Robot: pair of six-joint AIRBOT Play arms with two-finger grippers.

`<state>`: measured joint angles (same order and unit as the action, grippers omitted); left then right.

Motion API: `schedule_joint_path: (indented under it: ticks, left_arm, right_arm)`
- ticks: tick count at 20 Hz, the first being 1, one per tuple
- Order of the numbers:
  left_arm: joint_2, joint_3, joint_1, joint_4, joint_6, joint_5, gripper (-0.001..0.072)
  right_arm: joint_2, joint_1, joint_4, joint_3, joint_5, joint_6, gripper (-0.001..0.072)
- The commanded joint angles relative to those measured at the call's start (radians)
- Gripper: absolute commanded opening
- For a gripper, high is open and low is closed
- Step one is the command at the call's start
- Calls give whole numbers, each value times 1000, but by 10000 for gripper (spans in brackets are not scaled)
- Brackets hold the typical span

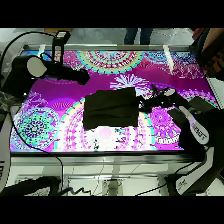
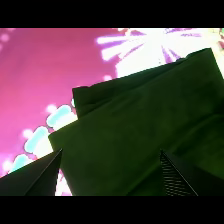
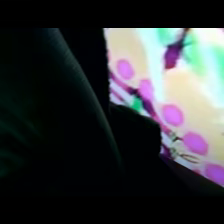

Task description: Fold the clothes and pants, and hang the long-sleeved shirts on hangers.

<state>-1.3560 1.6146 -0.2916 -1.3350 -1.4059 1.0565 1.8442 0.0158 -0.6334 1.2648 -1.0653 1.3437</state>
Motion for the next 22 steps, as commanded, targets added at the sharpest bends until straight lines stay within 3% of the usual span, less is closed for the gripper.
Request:
schedule_joint_path:
  ticks: [1,3,4,5,7,8,14,17,22]
  left_arm:
    - [3,1,3,-8,0,14,697]
    - [3,1,3,-8,0,15,697]
    - [3,1,3,-8,0,15,697]
    - [5,1,3,-8,0,15,697]
    - [15,1,3,-10,0,19,694]
    - [27,1,3,-29,0,24,693]
    - [166,1,3,-295,0,97,691]
    - [230,1,5,-334,0,100,691]
    - [251,0,5,-333,0,100,692]
  right_arm:
    - [71,60,225,-1,-50,-101,684]
    - [81,118,235,15,-2,-120,680]
    - [81,143,237,32,31,-147,601]
    - [81,160,238,56,54,-180,463]
    - [80,174,237,132,57,-215,116]
    - [77,173,236,173,43,-215,37]
    - [-22,46,225,374,-146,-208,36]
    - [-128,-82,180,409,-252,-121,36]
    - [-376,-321,-211,410,-409,108,36]
